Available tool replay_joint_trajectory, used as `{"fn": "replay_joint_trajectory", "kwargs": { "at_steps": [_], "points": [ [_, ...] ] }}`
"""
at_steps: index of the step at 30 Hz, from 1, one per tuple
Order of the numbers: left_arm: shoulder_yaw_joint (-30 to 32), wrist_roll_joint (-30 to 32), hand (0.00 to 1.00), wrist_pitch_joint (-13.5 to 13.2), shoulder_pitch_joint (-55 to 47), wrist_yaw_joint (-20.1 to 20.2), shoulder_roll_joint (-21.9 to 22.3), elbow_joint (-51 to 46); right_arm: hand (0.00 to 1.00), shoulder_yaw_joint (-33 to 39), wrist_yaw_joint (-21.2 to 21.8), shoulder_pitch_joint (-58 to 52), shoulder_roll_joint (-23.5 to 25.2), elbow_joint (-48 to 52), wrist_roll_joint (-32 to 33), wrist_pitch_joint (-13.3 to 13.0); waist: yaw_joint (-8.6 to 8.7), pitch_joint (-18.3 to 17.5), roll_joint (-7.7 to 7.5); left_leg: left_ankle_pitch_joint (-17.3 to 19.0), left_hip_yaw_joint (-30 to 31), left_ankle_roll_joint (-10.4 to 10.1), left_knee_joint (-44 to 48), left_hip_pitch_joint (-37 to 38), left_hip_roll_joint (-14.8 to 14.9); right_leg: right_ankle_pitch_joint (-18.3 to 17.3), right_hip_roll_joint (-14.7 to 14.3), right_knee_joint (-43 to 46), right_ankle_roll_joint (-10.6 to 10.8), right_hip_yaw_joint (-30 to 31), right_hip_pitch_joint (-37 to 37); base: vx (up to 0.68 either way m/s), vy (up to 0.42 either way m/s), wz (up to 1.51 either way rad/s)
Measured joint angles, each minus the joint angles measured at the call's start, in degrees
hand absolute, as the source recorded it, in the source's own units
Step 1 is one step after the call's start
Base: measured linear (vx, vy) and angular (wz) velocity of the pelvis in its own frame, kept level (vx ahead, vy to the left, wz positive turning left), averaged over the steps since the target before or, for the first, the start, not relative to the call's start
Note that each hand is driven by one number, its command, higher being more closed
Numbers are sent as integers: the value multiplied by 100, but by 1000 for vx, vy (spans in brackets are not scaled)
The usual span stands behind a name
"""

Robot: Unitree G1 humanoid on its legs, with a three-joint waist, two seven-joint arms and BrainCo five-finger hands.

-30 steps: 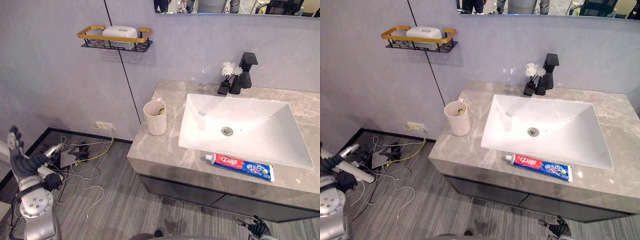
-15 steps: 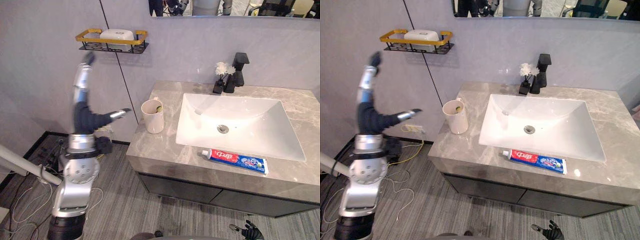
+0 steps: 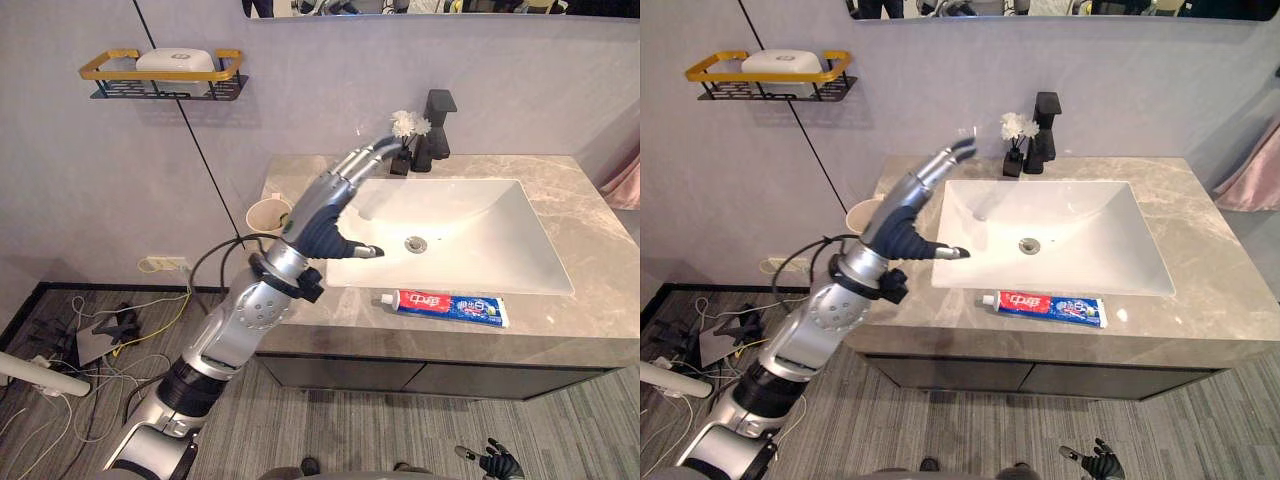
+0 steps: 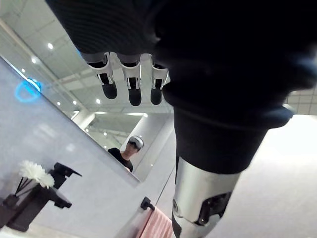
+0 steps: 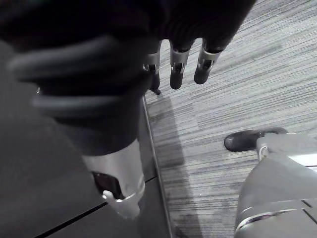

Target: Organize washtable

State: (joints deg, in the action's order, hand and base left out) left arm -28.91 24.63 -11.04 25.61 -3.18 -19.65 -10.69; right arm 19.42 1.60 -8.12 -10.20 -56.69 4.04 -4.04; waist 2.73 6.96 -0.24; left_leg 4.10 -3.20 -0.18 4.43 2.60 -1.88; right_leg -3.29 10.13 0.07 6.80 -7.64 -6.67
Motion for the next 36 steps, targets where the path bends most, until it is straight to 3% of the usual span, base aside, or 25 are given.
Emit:
{"fn": "replay_joint_trajectory", "kwargs": {
  "at_steps": [7, 21, 29, 31, 36],
  "points": [
    [-308, 267, 0, 79, 44, 171, 132, 602, 0, -1, -8, 17, -1, 22, 1, 3, 123, 0, 1, -1, 1, 1, 14, -21, -1, 8, 0, -4, 1, 1, 15, 0, 0, 0],
    [-934, 660, 0, 180, 20, 254, 253, 1567, 0, -225, -18, 108, -163, 191, 60, 4, 143, 34, 59, -16, 108, 16, -45, 21, -39, 111, -29, -290, -92, -160, -174, 7, -5, 3],
    [-959, 755, 0, 227, 19, 319, 438, 1920, 0, -239, -19, 185, -153, 250, 61, 3, 159, 94, 62, -15, 141, 15, -92, 42, -24, 96, -60, -366, -150, -192, -228, 3, -6, 3],
    [-967, 756, 0, 284, 18, 319, 490, 2069, 0, -242, -20, 204, -151, 251, 61, 4, 189, 213, 60, -16, 132, 14, -166, 169, -10, 124, -87, -434, -245, -194, -347, -5, -25, -4],
    [-961, 755, 0, 320, 27, 306, 567, 2150, 0, -242, -22, 207, -151, 251, 61, 4, 285, 232, 63, -15, 119, 13, -229, 172, -4, 121, -93, -446, -250, -212, -322, 4, -6, -1]
  ]
}}
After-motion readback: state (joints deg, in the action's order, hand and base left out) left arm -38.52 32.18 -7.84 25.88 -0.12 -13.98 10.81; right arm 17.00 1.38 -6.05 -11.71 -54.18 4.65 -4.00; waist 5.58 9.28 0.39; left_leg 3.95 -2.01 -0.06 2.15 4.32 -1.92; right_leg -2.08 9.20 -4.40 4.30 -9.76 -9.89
